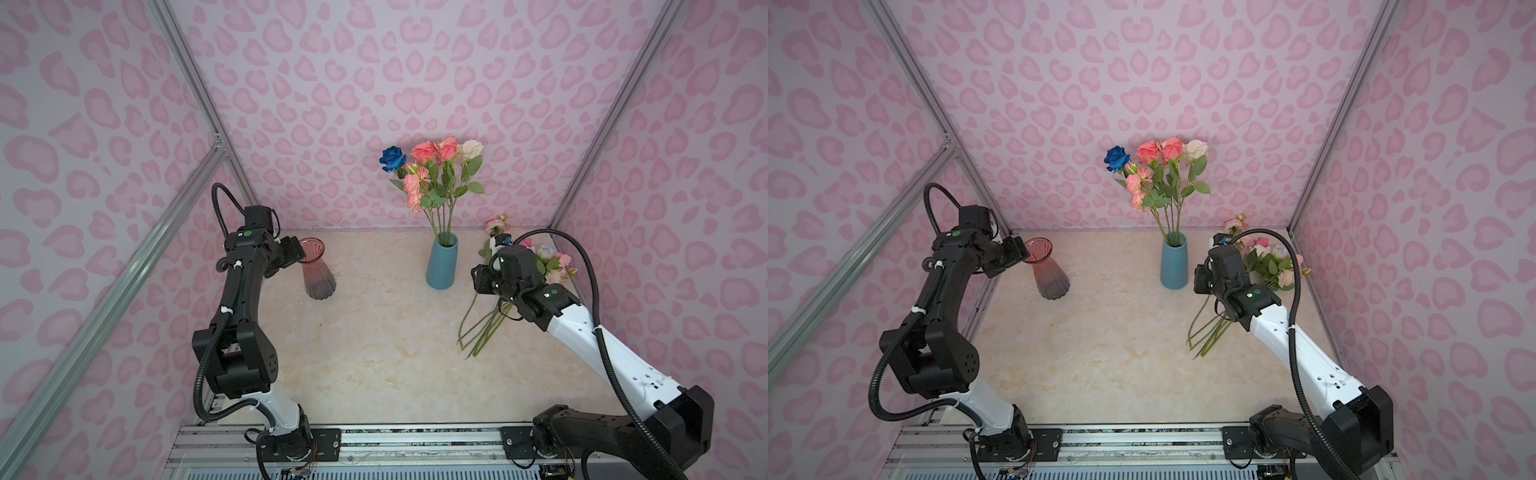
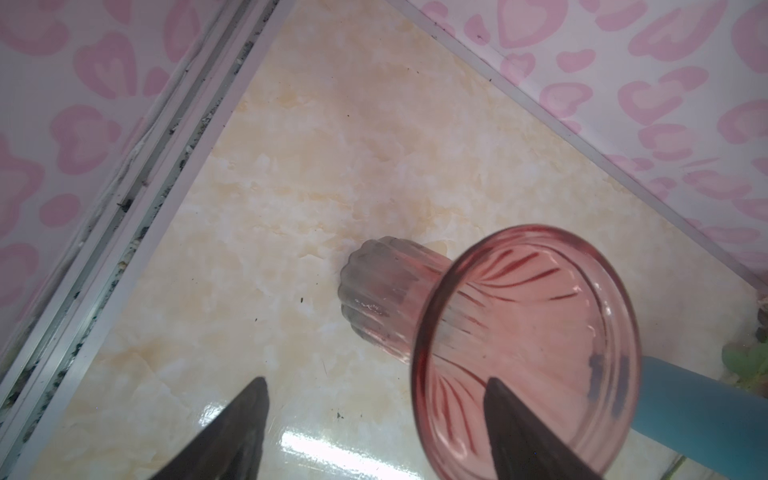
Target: Arrange the flowers into the vase
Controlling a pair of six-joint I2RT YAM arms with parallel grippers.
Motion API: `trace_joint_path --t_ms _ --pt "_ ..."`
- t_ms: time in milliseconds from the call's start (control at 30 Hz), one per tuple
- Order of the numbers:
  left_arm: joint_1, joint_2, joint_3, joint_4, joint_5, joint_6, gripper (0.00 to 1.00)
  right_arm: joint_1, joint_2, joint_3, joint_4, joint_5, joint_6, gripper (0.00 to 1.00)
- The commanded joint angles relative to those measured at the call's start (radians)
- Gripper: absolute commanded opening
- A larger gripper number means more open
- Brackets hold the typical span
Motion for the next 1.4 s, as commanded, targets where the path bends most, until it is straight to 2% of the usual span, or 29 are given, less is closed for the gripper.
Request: trace_joint_path --t_ms 0,200,400,533,667,900,967,1000,1033,1167,1367 --pt "0.000 0.047 0.050 -0.016 0.061 0.017 0.81 -0.001 -0.010 -0.026 0.034 -0.012 0.004 0.46" --pt "0.001 0.133 0.109 -0.046 0.064 0.023 0.74 -0.002 -0.019 -0.049 0.046 -0.011 0.002 0.47" --pt "0.001 0.187 0.160 -0.080 0.071 0.040 0.61 -0.002 -0.014 -0.053 0.047 -0.008 -0.001 0.47" --pt "-0.009 0.214 0.197 -0.129 0.068 0.060 0.57 -0.004 -0.017 -0.054 0.045 -0.006 0.004 0.47" --pt "-0.024 0.225 0.213 -0.154 0.013 0.074 0.55 -0.009 -0.036 -0.055 0.037 -0.005 0.002 0.47" --pt "-0.031 0.245 0.241 -0.181 0.006 0.078 0.38 -0.016 -0.059 -0.069 0.041 -0.005 0.001 0.47" --pt "-0.034 0.245 0.245 -0.184 0.006 0.078 0.37 -0.019 -0.061 -0.073 0.041 -0.005 0.002 0.47" --pt "-0.035 0.245 0.246 -0.185 0.008 0.079 0.32 -0.018 -0.064 -0.074 0.043 -0.006 0.001 0.47" --pt "-0.035 0.245 0.248 -0.188 0.011 0.079 0.30 -0.019 -0.066 -0.075 0.044 -0.006 0.003 0.47" --pt "-0.039 0.241 0.249 -0.193 0.011 0.082 0.30 -0.019 -0.074 -0.090 0.054 -0.018 0.018 0.47" --pt "-0.043 0.237 0.247 -0.202 0.011 0.092 0.21 -0.019 -0.096 -0.099 0.051 -0.011 0.021 0.47"
